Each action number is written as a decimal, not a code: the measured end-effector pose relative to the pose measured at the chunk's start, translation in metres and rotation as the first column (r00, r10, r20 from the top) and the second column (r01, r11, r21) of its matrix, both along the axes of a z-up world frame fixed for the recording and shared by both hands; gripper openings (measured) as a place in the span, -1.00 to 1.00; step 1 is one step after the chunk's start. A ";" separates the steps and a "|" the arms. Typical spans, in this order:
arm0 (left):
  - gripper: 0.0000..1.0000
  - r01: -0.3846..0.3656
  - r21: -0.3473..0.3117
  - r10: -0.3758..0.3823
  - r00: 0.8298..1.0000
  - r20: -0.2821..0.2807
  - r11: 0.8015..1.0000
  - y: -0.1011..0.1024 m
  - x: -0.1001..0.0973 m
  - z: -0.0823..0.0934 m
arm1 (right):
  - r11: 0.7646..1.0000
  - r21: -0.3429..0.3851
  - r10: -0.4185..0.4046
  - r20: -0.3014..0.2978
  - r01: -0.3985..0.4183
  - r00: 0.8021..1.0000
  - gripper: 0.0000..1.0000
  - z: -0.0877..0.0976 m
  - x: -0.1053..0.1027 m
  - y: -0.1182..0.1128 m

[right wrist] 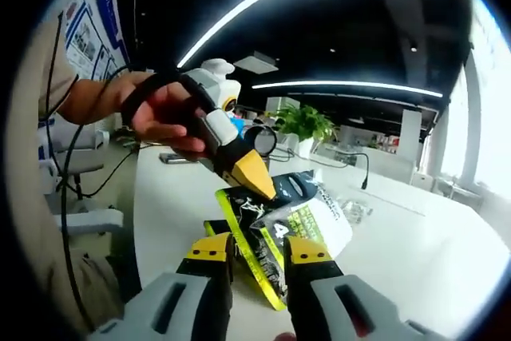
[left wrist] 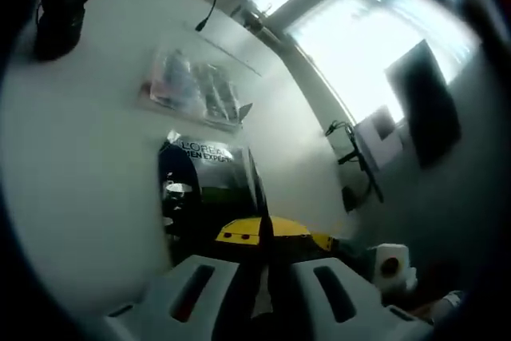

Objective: Clip sheet goods on table flip sheet goods clip sheet goods scan sheet goods put sheet goods back to table

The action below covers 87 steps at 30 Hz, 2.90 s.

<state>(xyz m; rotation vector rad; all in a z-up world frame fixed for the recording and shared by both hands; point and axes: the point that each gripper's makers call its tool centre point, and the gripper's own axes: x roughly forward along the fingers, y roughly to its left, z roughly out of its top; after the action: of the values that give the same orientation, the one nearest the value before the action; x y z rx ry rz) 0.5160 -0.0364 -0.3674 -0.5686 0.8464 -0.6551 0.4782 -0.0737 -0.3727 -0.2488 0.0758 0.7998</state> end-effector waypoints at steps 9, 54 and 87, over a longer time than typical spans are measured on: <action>-1.00 -0.039 0.015 0.039 0.999 -0.006 0.999 -0.001 0.003 0.003 | 0.998 0.000 -0.068 0.011 0.068 0.998 -0.55 0.000 0.001 0.002; -1.00 -0.069 0.005 0.069 0.996 0.048 0.998 -0.019 0.000 0.020 | 0.909 -0.161 -0.360 0.167 0.385 0.918 -1.00 0.003 0.015 -0.006; -0.91 -0.069 0.033 0.053 0.934 0.354 0.997 0.013 0.010 0.045 | 0.892 -0.002 -0.451 0.077 0.452 0.889 -1.00 0.020 0.017 -0.034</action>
<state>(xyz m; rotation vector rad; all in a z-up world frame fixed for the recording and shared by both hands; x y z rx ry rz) 0.5263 -0.0235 -0.3227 -0.4170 0.5018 -0.6550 0.4956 -0.1076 -0.3524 -0.2673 0.0676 0.3234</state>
